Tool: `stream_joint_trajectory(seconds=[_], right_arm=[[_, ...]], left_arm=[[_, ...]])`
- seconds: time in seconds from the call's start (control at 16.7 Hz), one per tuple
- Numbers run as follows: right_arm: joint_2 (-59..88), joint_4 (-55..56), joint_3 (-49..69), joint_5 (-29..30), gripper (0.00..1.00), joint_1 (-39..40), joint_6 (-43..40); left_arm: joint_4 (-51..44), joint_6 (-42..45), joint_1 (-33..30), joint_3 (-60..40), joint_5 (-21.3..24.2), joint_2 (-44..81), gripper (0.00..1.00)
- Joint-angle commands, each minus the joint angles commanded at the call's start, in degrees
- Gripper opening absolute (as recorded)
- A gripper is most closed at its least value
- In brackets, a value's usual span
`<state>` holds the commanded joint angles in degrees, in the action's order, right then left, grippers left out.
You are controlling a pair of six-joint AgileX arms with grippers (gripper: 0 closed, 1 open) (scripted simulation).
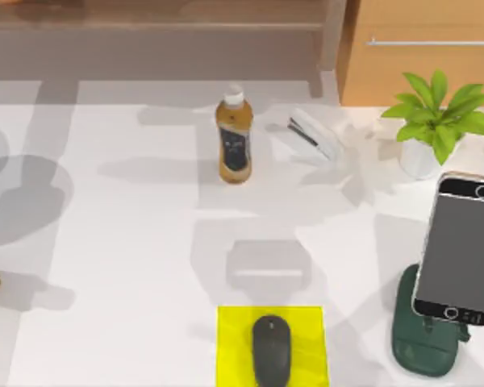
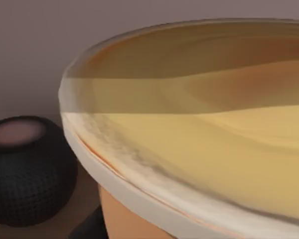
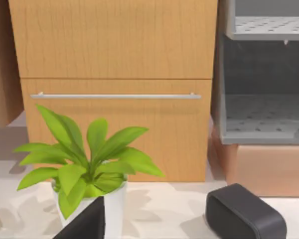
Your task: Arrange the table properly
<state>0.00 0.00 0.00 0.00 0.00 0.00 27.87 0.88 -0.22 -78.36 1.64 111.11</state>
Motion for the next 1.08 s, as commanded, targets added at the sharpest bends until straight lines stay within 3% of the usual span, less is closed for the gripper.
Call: stream_joint_trajectory(seconds=[0.3, 1.08], right_arm=[[0.0, 0.0, 0.0, 0.0, 1.0, 0.0, 0.0], [0.0, 0.0, 0.0, 0.0, 1.0, 0.0, 0.0]], left_arm=[[-0.2, -0.4, -0.1, -0.1, 0.6, 0.5, 0.0], [-0.2, -0.4, -0.1, -0.1, 0.6, 0.5, 0.98]])
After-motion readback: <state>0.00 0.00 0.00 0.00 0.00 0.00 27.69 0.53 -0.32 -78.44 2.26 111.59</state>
